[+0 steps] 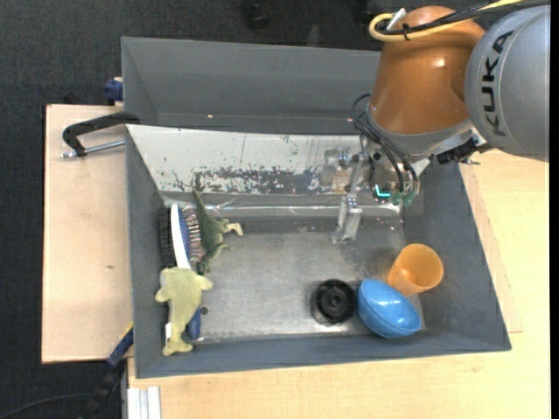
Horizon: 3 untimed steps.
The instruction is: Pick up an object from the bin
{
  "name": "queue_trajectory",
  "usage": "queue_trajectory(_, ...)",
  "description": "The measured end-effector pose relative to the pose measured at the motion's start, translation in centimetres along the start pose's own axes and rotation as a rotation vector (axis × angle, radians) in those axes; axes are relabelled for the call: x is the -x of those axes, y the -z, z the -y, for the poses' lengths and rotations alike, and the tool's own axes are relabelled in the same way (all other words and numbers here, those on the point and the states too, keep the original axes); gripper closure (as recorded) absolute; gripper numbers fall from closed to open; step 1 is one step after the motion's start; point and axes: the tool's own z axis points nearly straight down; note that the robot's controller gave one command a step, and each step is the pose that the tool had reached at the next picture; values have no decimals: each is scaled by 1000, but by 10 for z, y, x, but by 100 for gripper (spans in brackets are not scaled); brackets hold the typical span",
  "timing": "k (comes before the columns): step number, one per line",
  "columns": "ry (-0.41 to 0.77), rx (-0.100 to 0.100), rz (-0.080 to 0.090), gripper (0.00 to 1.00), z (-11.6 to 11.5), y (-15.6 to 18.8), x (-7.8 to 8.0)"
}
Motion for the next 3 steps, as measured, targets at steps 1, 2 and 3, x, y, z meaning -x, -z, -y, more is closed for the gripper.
queue_trajectory(1,136,-1,-3,0,47,-113,-61)
queue_trajectory(2,227,-1,2,0,74,-152,-88)
queue_trajectory(3,228,-1,6,100,73,-150,-86)
